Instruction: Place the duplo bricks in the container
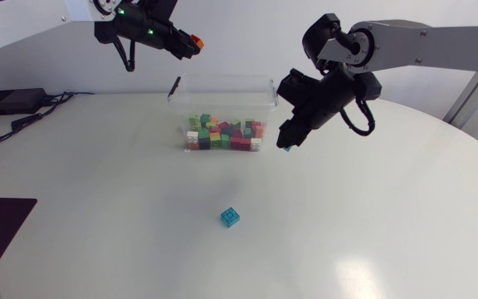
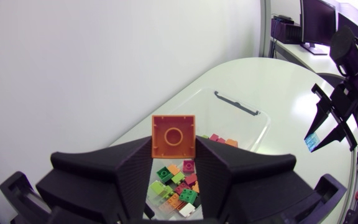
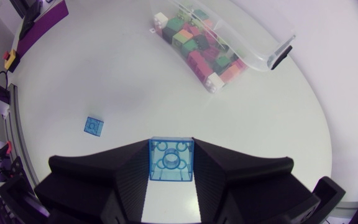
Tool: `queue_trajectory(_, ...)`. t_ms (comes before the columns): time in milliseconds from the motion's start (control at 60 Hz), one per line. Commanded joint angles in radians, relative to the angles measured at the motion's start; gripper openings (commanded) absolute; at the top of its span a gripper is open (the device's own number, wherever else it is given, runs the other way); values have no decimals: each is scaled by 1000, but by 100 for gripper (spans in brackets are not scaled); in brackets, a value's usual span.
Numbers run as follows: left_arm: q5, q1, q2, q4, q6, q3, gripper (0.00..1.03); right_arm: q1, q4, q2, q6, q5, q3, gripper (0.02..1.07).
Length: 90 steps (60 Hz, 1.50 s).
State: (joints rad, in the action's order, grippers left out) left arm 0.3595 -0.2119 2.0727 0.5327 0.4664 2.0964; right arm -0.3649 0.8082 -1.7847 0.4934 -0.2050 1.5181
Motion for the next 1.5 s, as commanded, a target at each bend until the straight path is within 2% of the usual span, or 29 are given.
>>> queue_trajectory(0,-14,-11,38,4,-28,40,23,-5,13,25,-23,-2,-30,24)
queue_trajectory(633,-119,-58,136,-2,-80,165,26,11,11,74,-16,-11,-64,24)
queue_trajectory(667,-129,-60,144,0,-83,175,33,11,13,77,-16,-11,-64,24)
queue_trajectory(717,-142,-61,155,0,-87,188,60,11,13,84,-16,-11,-64,24)
queue_trajectory(750,-151,-63,159,0,-92,194,83,9,14,87,-18,-11,-64,24)
queue_trajectory(783,-159,-63,161,0,-97,195,99,9,16,88,-18,-11,-62,24)
queue_trajectory(1083,-165,-55,79,10,-112,142,99,-9,49,90,-42,-13,51,24)
queue_trajectory(1483,-165,5,-149,6,-104,-164,99,-52,52,34,-128,-13,246,24)
